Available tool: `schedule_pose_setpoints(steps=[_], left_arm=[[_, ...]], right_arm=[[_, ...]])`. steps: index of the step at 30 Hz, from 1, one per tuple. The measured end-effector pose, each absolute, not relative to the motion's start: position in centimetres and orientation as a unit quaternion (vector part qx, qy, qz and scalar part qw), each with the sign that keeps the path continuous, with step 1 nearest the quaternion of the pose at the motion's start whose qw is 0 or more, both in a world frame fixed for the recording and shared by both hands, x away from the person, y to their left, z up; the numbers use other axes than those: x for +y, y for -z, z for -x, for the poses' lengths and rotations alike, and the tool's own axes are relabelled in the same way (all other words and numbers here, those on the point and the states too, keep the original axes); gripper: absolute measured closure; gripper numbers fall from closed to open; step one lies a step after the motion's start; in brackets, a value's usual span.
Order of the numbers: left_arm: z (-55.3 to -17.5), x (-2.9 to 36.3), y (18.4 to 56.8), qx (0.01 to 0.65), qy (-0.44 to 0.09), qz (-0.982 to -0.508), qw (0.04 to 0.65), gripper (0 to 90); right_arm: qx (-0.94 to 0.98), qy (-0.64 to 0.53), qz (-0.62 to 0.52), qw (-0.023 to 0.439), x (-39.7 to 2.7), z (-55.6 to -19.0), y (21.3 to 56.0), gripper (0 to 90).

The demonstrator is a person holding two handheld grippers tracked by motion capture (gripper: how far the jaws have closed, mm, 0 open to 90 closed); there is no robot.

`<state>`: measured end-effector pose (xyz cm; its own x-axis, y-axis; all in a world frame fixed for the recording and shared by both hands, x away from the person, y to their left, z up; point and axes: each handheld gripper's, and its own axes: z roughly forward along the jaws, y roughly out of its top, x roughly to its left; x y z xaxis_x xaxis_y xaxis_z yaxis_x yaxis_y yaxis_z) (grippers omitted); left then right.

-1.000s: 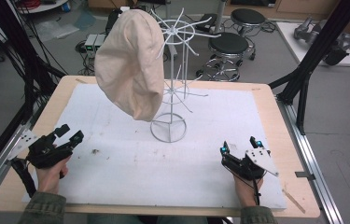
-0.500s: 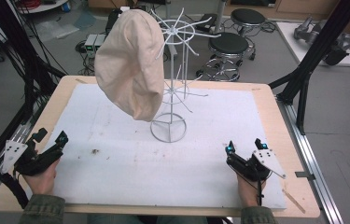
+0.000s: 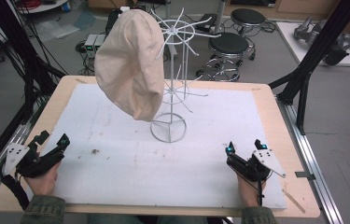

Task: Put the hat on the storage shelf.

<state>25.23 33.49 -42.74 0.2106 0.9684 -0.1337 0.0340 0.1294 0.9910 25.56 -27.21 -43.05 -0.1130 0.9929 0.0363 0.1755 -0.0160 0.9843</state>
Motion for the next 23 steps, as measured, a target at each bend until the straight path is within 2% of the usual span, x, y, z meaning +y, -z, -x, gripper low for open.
schedule_pose_setpoints(steps=[23], left_arm=[[-25.54, 33.86, 43.29, 0.497, -0.384, -0.523, 0.577, 26.0]], right_arm=[[0.573, -0.484, -0.522, 0.407, -27.34, -25.92, 43.28, 6.8]])
